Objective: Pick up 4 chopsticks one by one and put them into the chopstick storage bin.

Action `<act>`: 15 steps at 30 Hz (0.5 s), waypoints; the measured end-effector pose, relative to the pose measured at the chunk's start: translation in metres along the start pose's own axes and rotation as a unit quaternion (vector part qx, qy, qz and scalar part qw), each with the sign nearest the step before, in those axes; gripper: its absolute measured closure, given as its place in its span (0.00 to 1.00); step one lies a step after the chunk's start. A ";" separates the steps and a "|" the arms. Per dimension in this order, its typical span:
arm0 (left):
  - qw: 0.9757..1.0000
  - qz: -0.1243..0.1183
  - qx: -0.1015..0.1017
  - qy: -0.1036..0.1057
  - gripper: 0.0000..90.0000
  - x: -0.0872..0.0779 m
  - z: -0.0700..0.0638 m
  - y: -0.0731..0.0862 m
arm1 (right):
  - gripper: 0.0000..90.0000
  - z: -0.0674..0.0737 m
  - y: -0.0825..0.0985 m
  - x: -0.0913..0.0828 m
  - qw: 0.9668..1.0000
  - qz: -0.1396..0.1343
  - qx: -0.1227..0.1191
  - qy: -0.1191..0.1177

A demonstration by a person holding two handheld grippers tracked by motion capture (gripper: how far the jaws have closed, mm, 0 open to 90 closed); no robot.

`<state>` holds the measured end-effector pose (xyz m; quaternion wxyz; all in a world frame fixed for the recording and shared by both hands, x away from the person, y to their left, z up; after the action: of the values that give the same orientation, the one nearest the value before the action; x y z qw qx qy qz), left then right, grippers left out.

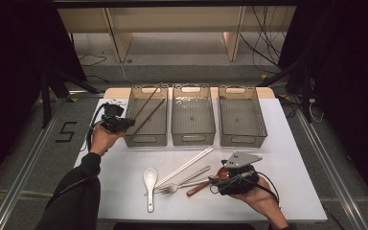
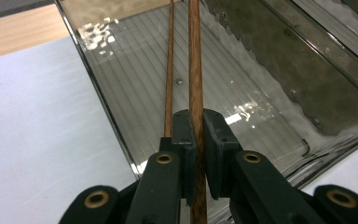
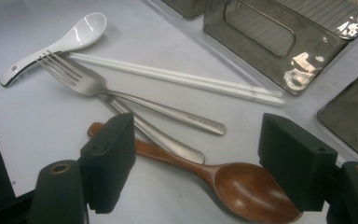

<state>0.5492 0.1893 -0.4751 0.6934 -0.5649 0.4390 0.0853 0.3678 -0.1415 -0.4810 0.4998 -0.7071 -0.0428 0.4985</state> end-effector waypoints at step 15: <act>1.000 -0.005 -0.010 0.025 0.44 -0.013 -0.028 -0.011 | 0.32 -0.002 -0.001 -0.005 1.000 -0.006 0.002 0.003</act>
<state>0.5340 0.1665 -0.4575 0.6773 -0.5759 0.4523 0.0719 0.3672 -0.1453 -0.4767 0.5042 -0.7075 -0.0449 0.4932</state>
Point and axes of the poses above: each handheld gripper's, and its own axes: x roughly forward along the jaws, y roughly out of its underside, z roughly to its left, the point moved 8 cm from there along x, roughly forward along the jaws, and after that the axes turned 3 degrees about x, right-handed, at the moved point
